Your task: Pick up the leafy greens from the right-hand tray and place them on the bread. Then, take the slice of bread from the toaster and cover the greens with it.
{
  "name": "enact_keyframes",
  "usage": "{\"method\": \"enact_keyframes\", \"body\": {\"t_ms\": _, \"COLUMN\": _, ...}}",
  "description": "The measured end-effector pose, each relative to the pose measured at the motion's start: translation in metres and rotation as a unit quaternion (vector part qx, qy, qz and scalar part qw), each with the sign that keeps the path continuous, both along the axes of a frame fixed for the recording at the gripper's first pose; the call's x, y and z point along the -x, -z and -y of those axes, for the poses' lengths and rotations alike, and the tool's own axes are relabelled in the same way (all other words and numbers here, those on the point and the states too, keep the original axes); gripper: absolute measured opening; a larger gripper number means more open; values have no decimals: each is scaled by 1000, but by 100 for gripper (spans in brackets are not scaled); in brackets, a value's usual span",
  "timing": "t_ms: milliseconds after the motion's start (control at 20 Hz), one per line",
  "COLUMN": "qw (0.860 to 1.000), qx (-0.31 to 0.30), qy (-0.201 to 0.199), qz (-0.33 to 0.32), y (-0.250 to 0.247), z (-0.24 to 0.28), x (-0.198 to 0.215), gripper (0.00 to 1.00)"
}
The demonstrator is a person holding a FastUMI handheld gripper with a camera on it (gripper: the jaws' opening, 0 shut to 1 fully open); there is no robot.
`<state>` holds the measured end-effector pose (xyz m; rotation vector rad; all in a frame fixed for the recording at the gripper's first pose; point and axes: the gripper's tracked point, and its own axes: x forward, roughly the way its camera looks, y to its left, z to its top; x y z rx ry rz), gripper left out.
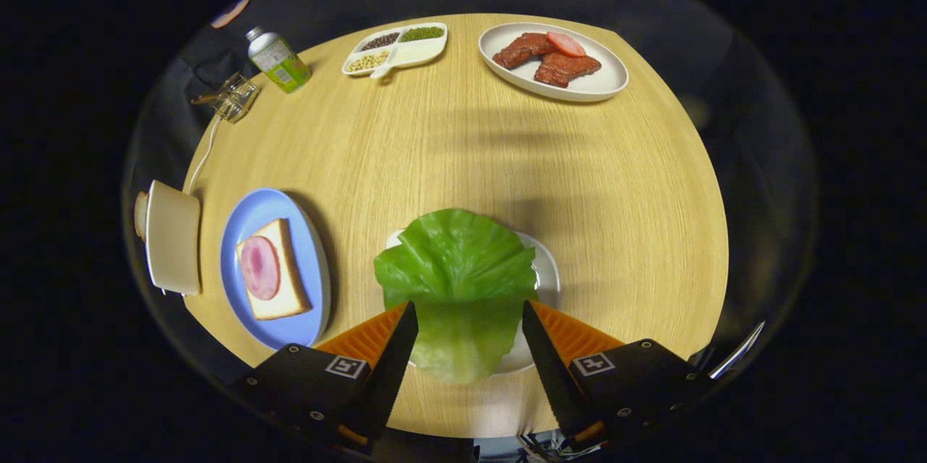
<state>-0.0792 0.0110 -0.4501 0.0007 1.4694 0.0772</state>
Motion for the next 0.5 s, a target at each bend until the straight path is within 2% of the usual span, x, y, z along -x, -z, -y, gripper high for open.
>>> {"method": "enact_keyframes", "body": {"t_ms": 100, "qw": 1000, "qx": 6, "qy": 1, "qz": -12, "y": 6, "z": -2, "x": 2, "gripper": 88}}
{"method": "enact_keyframes", "body": {"t_ms": 250, "qw": 999, "qx": 24, "qy": -2, "qz": -47, "y": 19, "z": -3, "x": 18, "gripper": 80}}
{"method": "enact_keyframes", "body": {"t_ms": 500, "qw": 998, "qx": 28, "qy": 23, "qz": -49, "y": 16, "z": -4, "x": 14, "gripper": 74}}
